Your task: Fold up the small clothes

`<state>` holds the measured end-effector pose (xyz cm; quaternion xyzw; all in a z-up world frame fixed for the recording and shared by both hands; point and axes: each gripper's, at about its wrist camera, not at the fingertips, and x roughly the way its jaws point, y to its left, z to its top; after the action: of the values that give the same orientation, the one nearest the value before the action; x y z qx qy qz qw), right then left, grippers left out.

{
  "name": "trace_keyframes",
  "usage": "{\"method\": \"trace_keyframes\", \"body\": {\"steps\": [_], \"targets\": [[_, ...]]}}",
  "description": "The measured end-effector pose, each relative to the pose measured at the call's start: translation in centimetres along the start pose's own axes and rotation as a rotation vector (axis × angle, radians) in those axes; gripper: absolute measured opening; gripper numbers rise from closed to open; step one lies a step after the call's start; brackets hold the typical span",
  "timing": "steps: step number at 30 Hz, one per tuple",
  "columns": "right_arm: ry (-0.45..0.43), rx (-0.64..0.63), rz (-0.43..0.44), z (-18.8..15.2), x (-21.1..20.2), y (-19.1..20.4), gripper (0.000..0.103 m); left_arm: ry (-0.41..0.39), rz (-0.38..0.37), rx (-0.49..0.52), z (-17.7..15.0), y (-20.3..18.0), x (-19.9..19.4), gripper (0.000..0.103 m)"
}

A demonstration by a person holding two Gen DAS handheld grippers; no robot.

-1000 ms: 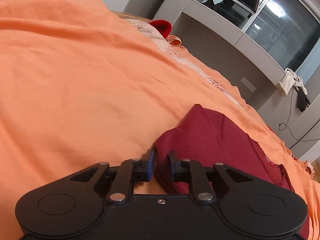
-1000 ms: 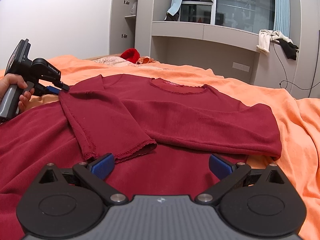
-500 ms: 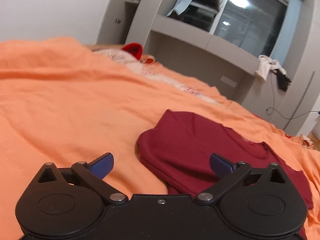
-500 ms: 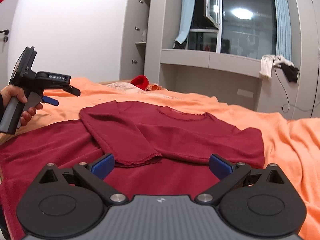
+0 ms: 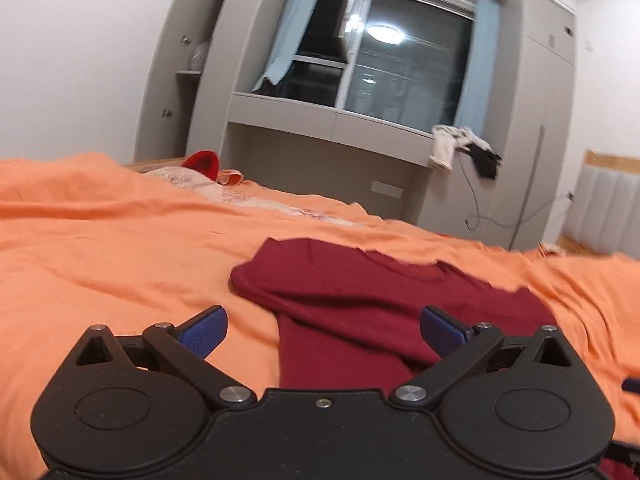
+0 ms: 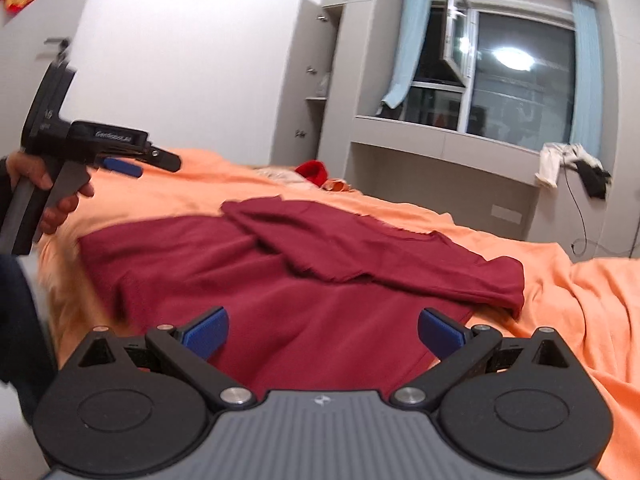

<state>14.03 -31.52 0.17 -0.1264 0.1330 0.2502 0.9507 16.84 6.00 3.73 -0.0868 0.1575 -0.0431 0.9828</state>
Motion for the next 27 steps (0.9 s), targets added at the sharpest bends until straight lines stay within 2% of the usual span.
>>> {"method": "trace_keyframes", "body": {"steps": [6, 10, 14, 18, 23, 24, 27], "targets": [[0.002, -0.157, 0.009, -1.2, -1.8, 3.6, 0.103, 0.027, -0.020, 0.119, -3.3, -2.1, -2.8, 0.102], [0.017, -0.273, 0.001, -2.2, -1.9, 5.8, 0.103, 0.037, -0.052, 0.142, -4.4, -3.0, -3.8, 0.102], [0.052, -0.364, -0.086, -3.3, -1.0, 7.2, 0.103, 0.043, -0.085, 0.135, -4.9, -3.4, -4.3, 0.102], [0.065, -0.385, -0.116, -4.1, -0.3, 7.3, 0.103, 0.051, -0.112, 0.149, -5.4, -4.1, -4.5, 0.102], [0.033, -0.437, -0.206, -4.6, -0.1, 7.7, 0.101, 0.053, -0.159, 0.179, -5.8, -5.2, -4.7, 0.102], [0.031, -0.441, -0.220, -4.6, 0.0, 7.8, 0.099, 0.052, -0.168, 0.187, -5.8, -5.4, -4.7, 0.102], [0.046, -0.444, -0.228, -4.6, 0.4, 7.6, 0.080, 0.046, -0.202, 0.211, -6.1, -6.1, -4.9, 0.102]]}}
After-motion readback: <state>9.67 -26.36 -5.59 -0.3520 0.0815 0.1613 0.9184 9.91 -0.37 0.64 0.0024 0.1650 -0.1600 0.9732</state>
